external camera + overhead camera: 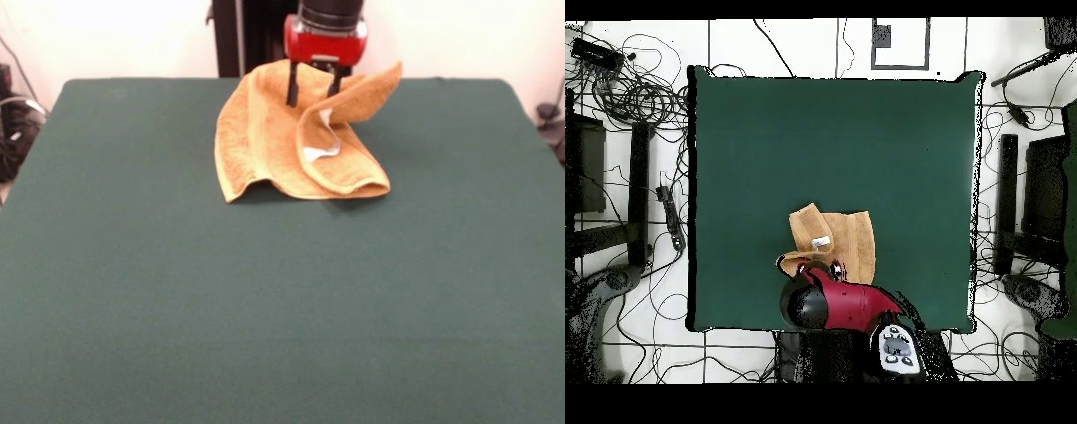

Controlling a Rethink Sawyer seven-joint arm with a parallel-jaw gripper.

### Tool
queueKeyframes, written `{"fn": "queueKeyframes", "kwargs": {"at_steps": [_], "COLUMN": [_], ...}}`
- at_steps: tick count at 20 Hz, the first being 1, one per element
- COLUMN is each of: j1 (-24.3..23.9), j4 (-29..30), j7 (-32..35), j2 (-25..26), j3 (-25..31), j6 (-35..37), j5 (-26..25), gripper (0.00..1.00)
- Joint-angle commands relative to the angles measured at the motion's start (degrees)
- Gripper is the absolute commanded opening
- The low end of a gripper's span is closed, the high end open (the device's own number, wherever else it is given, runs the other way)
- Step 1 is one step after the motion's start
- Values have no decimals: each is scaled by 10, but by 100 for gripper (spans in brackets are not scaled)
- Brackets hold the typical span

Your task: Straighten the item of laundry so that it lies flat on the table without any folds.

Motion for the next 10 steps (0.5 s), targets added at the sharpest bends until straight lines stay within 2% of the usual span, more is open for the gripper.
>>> {"fn": "queueKeyframes", "kwargs": {"at_steps": [1, 10], "j1": [-8, -13], "j4": [-15, -18], "j7": [93, 93], "j2": [54, 66], "j3": [72, 78], "j6": [-38, -53], "j5": [3, -1], "gripper": [100, 100]}}
